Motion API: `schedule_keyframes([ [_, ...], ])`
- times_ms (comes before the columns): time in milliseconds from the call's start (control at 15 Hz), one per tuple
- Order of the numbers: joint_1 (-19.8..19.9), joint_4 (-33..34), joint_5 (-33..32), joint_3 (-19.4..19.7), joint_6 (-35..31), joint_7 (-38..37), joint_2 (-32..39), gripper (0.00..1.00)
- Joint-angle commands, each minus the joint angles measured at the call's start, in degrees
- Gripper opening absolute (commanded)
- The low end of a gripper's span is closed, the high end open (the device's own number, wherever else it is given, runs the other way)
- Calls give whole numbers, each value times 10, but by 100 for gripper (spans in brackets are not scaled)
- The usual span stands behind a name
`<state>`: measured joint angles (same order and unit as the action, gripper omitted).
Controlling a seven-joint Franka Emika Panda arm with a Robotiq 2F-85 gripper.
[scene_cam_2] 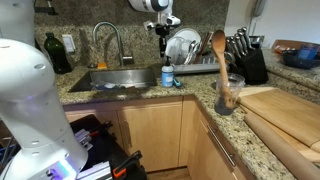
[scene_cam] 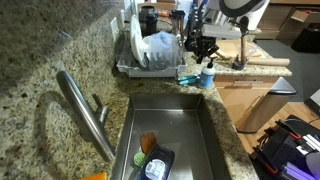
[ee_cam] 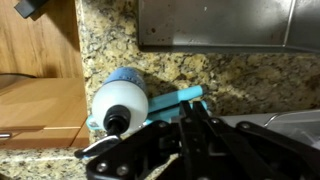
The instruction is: Move the soap bottle closer to the tap
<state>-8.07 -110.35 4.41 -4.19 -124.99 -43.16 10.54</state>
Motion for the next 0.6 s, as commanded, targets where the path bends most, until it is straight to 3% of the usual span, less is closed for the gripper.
schedule_keyframes([
  [0, -12, 10, 0, -11, 29, 16, -16, 25],
  [67, -11, 7, 0, -8, 8, 3, -4, 2],
  [133, -15, 9, -1, -10, 13, 3, -8, 8],
  [200, -17, 8, -31, -3, 30, -24, -13, 42],
  [333, -15, 7, -96, 13, 81, -84, -33, 57],
  [533, 7, 19, -48, 21, 189, -111, -57, 80],
])
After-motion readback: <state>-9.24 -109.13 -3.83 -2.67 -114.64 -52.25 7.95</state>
